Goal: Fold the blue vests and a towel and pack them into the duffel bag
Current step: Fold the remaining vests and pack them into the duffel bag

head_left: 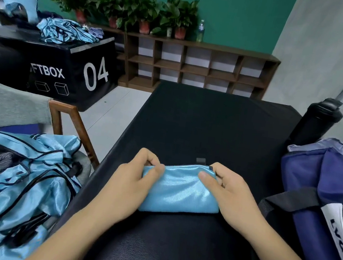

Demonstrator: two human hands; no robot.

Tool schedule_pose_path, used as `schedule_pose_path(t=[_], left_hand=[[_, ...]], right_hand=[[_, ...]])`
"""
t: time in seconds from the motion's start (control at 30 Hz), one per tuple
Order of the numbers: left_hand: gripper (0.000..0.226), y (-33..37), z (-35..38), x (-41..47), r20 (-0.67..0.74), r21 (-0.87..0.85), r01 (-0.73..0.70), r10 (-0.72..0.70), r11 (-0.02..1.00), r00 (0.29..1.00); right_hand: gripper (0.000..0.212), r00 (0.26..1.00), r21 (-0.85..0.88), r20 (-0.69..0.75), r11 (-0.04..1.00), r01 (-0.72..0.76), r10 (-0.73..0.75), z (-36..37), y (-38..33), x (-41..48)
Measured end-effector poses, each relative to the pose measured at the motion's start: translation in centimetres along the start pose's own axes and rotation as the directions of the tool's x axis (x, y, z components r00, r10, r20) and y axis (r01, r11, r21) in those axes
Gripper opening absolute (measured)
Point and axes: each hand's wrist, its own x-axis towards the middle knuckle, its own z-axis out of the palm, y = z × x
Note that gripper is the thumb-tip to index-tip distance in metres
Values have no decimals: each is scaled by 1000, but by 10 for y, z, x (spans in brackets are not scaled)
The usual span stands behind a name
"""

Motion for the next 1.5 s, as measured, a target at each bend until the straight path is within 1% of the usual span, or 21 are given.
schedule_pose_path(t=[0.07, 0.17, 0.3, 0.43, 0.57, 0.63, 0.7, 0.77, 0.8, 0.83, 0.87, 0.9, 0.97, 1.0, 1.03, 1.1, 1.2, 1.27, 1.37, 1.43, 1.5], left_hand=[[21, 0, 4, 1, -4, -8, 28, -28, 1000, 1000], [14, -6, 10, 3, -33, 25, 77, -76, 997, 997], [13, -14, 21, 7, -84, 114, 143, -134, 983, 987], [14, -15, 27, 15, -163, 244, 169, -131, 955, 978], [21, -17, 29, 17, -187, 310, 172, -118, 935, 975], [24, -19, 28, 17, -189, 330, 170, -111, 929, 976], [25, -22, 26, 18, -192, 339, 150, -87, 929, 978], [25, -25, 26, 19, -176, 329, 121, -65, 937, 982], [24, -26, 26, 20, -160, 319, 108, -58, 942, 985], [24, -26, 26, 21, -146, 307, 101, -58, 946, 988], [23, -27, 26, 22, -132, 293, 99, -62, 951, 989], [24, -27, 25, 22, -120, 281, 101, -69, 954, 990], [25, -26, 21, 23, -99, 268, 108, -84, 957, 992], [25, -25, 19, 24, -87, 268, 114, -94, 957, 992], [26, -23, 17, 25, -71, 270, 125, -110, 955, 991], [27, -19, 13, 26, -39, 270, 147, -142, 951, 989], [31, -10, 11, 25, 5, 203, 198, -203, 959, 979], [34, -5, 10, 23, 48, 156, 239, -249, 958, 967], [34, -4, 9, 22, 126, 43, 290, -294, 956, 948], [36, -3, 6, 20, 169, -8, 308, -302, 951, 938], [43, 0, 0, 16, 216, -44, 318, -302, 947, 929]], right_hand=[[52, 998, 45, -35, 998, -44, 46, 1, 3, 2], [50, 992, 58, -39, 991, -120, 122, 1, 9, 5], [32, 987, -44, -81, 988, -145, 141, 4, 10, 5], [29, 980, -122, -153, 982, -142, 123, 5, 15, 6], [23, 970, -271, -230, 953, -136, 73, 6, 22, 7], [21, 966, -356, -259, 930, -89, -7, 5, 22, 7], [22, 967, -465, -221, 885, 10, -127, 4, 19, 6], [27, 954, -574, -117, 802, 162, -276, 4, 14, 9], [28, 948, -593, -50, 773, 225, -314, 5, 8, 11], [29, 952, -588, 25, 765, 261, -305, 7, 2, 14], [34, 963, -574, 106, 776, 263, -248, 11, -4, 18], [45, 972, -560, 186, 797, 227, -146, 14, -9, 23], [66, 946, -581, 318, 802, 140, 65, 17, -17, 36], [71, 928, -606, 355, 784, 134, 116, 16, -21, 43], [72, 913, -626, 380, 768, 134, 150, 13, -26, 48], [66, 874, -665, 420, 738, 112, 245, 8, -40, 57], [62, 802, -730, 451, 679, 78, 393, 8, -56, 63], [57, 763, -739, 486, 667, 98, 426, 11, -63, 63], [44, 715, -721, 530, 686, 98, 455, 8, -69, 61], [40, 723, -700, 535, 708, 90, 437, 3, -71, 57], [42, 745, -683, 531, 724, 94, 404, -2, -74, 49]])
